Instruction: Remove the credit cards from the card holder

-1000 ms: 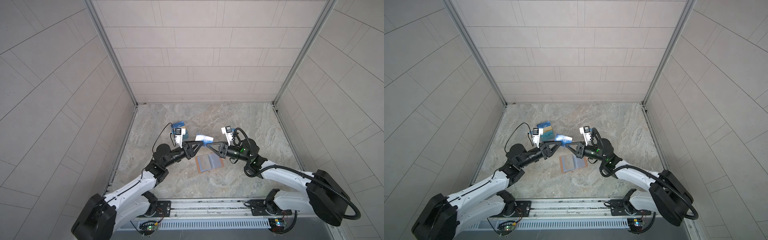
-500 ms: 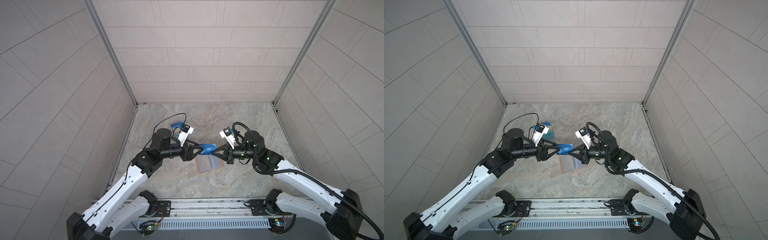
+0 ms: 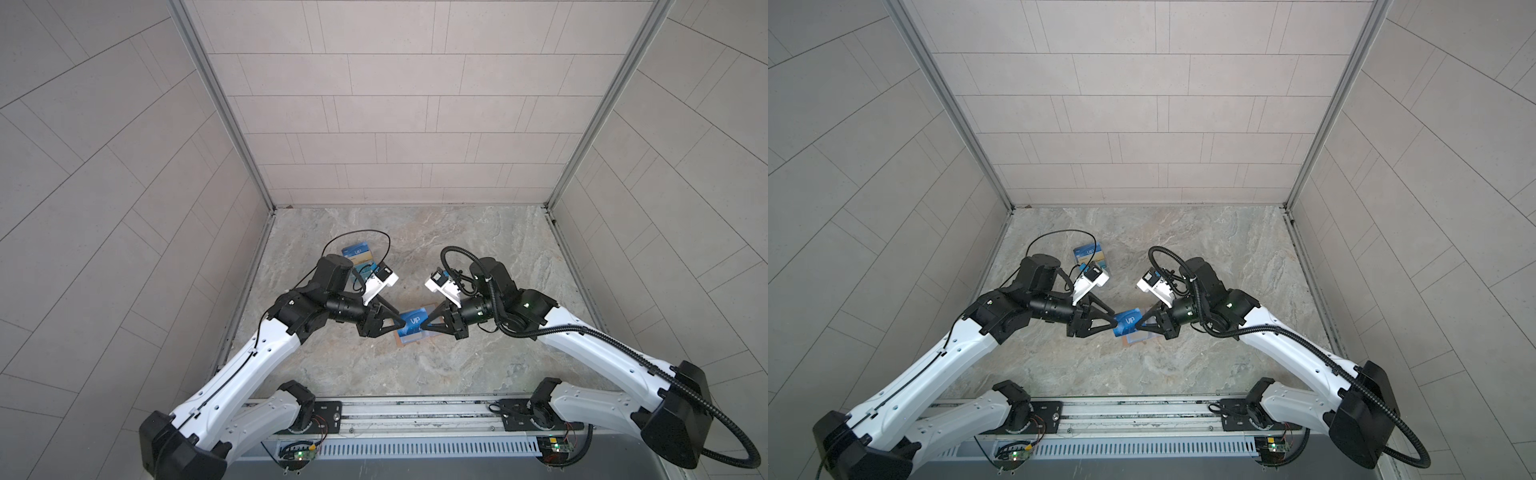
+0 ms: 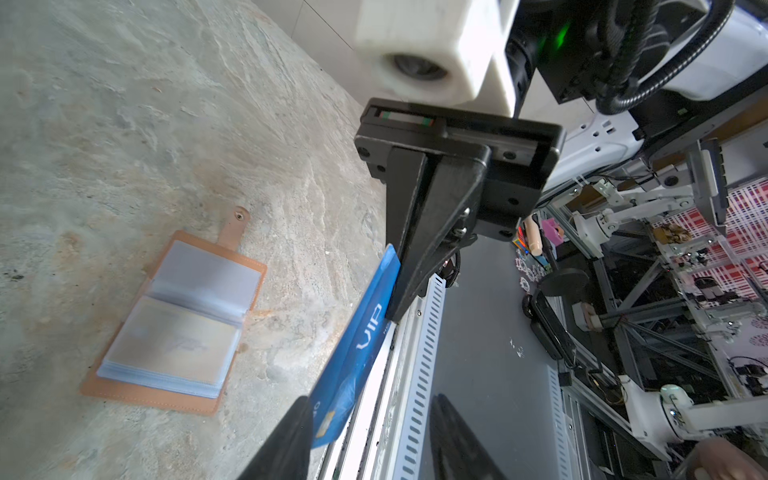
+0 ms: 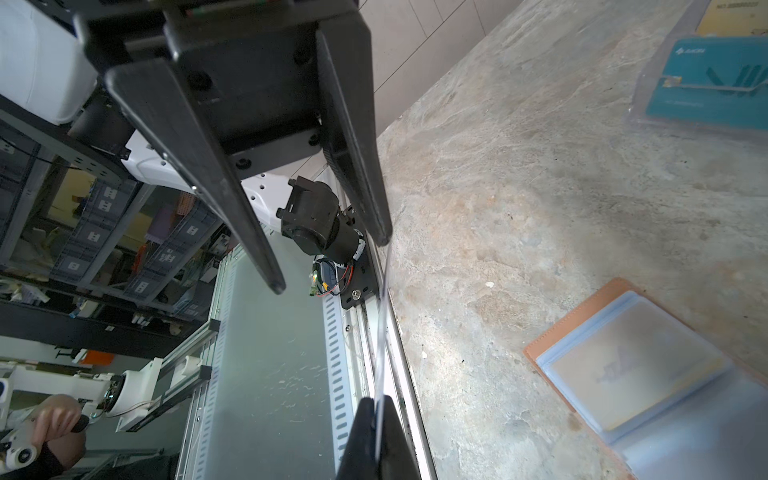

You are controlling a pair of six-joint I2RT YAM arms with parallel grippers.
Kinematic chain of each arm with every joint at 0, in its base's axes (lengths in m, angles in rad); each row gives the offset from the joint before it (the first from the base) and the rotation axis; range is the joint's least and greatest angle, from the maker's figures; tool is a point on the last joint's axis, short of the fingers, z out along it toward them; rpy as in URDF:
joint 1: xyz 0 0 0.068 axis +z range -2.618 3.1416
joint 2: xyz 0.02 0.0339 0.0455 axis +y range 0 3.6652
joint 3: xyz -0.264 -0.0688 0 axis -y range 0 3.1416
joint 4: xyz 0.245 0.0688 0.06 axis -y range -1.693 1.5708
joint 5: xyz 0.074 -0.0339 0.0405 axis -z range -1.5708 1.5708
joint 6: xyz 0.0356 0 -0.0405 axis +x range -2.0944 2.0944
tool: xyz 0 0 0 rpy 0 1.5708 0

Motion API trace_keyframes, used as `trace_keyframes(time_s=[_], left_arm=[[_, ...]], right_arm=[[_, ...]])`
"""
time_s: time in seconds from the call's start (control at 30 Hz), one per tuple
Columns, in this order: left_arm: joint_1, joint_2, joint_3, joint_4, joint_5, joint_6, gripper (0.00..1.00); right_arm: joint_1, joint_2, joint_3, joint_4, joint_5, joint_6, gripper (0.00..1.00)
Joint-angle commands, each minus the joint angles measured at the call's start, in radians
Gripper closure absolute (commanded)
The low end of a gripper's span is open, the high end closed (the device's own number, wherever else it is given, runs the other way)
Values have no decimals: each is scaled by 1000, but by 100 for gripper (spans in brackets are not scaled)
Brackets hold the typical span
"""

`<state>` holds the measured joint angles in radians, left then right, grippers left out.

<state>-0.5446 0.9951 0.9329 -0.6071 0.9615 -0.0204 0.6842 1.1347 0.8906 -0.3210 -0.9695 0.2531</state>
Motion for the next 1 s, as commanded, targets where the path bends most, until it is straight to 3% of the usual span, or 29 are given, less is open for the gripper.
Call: trace_keyframes(time_s=[0.0, 0.33, 0.67, 0.8, 0.97], left_arm=[[0, 5, 25, -42, 34, 45, 51], [0, -2, 62, -68, -34, 61, 52], [0, 10, 64, -146, 59, 129, 57], [2, 13, 59, -155, 83, 140, 68], [-3, 12, 61, -187, 135, 183, 73]], right_arm=[[11, 7, 29, -20, -54, -70, 100], [37, 69, 71, -108, -77, -153, 100], [51, 68, 98, -112, -93, -172, 100], [57, 88, 117, -112, -99, -178, 100], [62, 117, 138, -118, -110, -193, 100]])
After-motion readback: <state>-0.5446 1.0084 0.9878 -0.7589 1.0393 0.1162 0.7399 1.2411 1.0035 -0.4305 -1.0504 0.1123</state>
